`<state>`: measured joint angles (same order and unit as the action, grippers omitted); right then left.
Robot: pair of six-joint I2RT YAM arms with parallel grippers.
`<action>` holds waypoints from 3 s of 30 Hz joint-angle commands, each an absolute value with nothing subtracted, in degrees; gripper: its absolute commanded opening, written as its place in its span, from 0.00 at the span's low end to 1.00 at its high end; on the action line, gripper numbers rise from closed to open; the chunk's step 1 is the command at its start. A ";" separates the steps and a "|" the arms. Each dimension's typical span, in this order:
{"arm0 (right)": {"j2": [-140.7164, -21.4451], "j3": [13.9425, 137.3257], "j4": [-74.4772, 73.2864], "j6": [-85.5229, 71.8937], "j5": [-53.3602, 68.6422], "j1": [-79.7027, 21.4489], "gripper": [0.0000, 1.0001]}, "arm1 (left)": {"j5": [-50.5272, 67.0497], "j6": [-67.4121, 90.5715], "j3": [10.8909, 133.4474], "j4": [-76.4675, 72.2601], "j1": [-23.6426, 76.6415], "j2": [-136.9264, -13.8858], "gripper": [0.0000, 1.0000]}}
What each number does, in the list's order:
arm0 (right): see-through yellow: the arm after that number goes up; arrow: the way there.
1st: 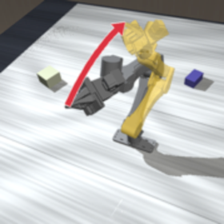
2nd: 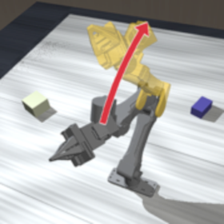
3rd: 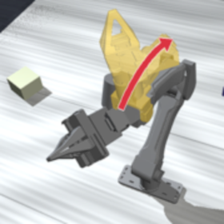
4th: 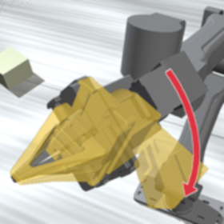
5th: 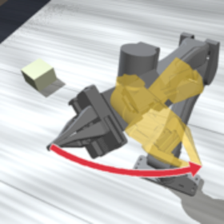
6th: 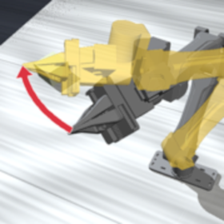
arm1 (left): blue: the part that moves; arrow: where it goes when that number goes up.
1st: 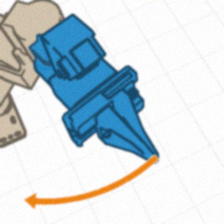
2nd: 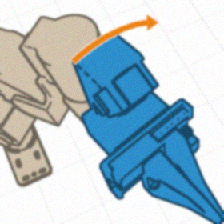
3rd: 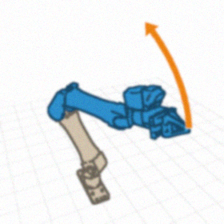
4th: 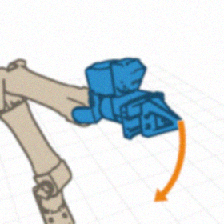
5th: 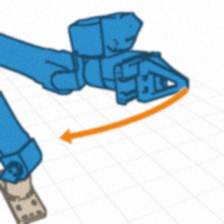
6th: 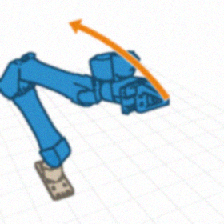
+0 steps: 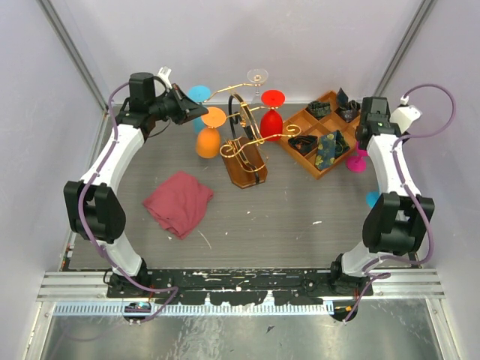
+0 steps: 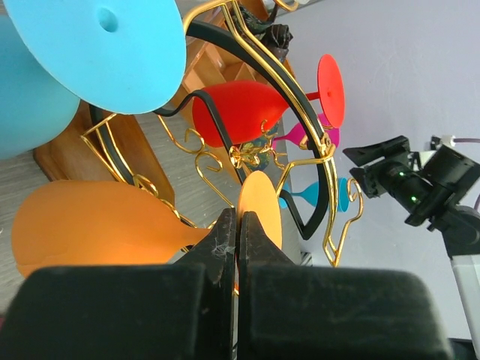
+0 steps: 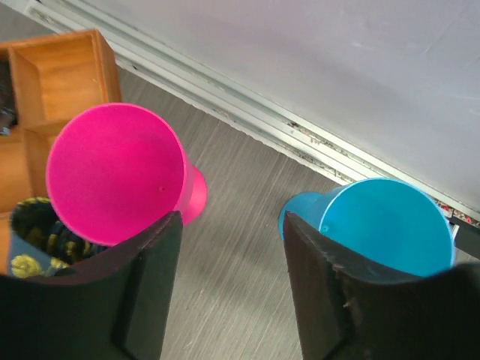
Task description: Take the wine glass off the wine glass rack
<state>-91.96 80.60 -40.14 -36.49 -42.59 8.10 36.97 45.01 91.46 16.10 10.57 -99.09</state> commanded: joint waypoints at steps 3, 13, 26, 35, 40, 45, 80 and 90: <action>-82.74 82.32 -35.45 -32.15 -40.20 8.01 0.80 | 37.15 44.18 93.27 15.98 10.46 -100.11 0.00; -79.72 83.07 -34.71 -30.30 -39.92 8.03 0.87 | 40.06 46.86 89.53 12.15 10.10 -98.25 0.00; -79.30 82.93 -34.72 -30.45 -37.13 8.00 0.86 | 41.05 48.84 83.82 9.11 4.22 -93.01 0.00; -79.27 82.89 -34.72 -30.70 -36.91 8.04 0.86 | 49.02 61.13 78.87 -7.31 6.68 -94.65 0.00; -79.20 83.09 -34.72 -30.31 -36.48 8.00 0.86 | 49.09 67.02 80.68 -15.79 7.98 -98.10 0.00; -79.10 83.38 -34.63 -29.59 -36.63 8.00 0.86 | 48.88 70.03 86.07 -17.15 7.96 -103.06 0.00; -103.32 97.75 -13.60 -40.63 40.72 -4.66 0.74 | 35.52 53.72 82.44 4.68 -4.54 -86.06 0.00; -101.77 97.69 -17.21 -37.87 38.71 -4.13 0.72 | 36.29 52.76 81.54 6.16 -5.87 -85.61 0.00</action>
